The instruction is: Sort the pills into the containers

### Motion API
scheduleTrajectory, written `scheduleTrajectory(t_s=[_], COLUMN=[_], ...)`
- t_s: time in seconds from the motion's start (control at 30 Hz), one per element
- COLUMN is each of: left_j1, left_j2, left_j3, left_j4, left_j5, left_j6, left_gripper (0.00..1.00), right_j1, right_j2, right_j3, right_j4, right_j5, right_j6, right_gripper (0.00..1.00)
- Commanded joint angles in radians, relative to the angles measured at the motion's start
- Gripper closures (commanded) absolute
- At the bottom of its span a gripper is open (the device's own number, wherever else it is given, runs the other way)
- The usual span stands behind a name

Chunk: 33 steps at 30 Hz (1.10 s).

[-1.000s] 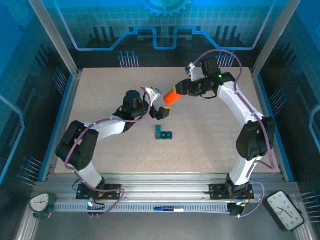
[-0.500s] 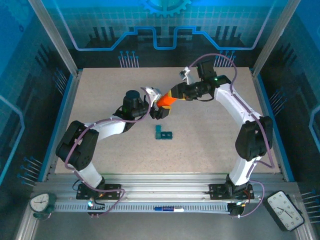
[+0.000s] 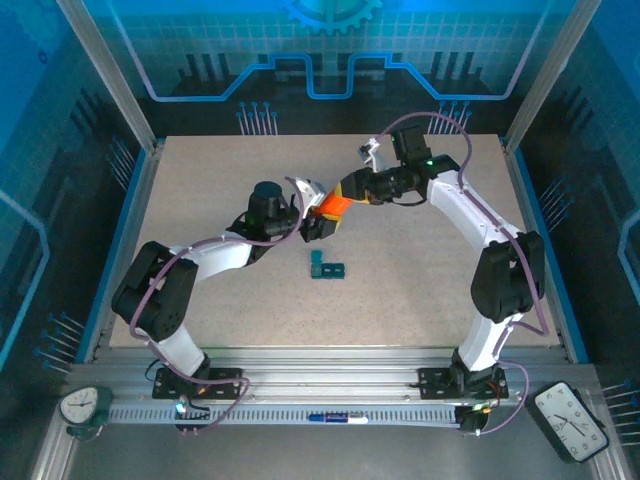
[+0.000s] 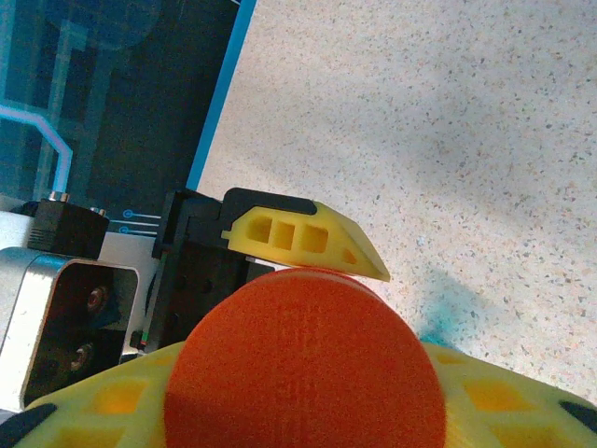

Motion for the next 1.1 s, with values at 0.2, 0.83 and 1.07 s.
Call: scheduleTrajectory(t_s=[0.2,0.83,1.07], left_j1=[0.010,-0.020,-0.033], left_j2=[-0.065,-0.143,-0.130], left_j3=[0.055,0.058,0.066], left_j4=[-0.055,-0.163,-0.168], left_j5=[-0.002,-0.163,-0.167], left_j6=[-0.083,-0.006,0.001], left_gripper=[0.92,1.00,1.00], right_j1=[-0.018,-0.031,0.038], right_j2=[-0.076,-0.346,-0.262], right_j3=[-0.039,-0.351,-0.256], right_j4=[0.085,0.457,0.414], right_j5=[-0.061,0.320,0.350], right_j6=[0.074,0.511,0.488], right_gripper=[0.35,0.20,0.16])
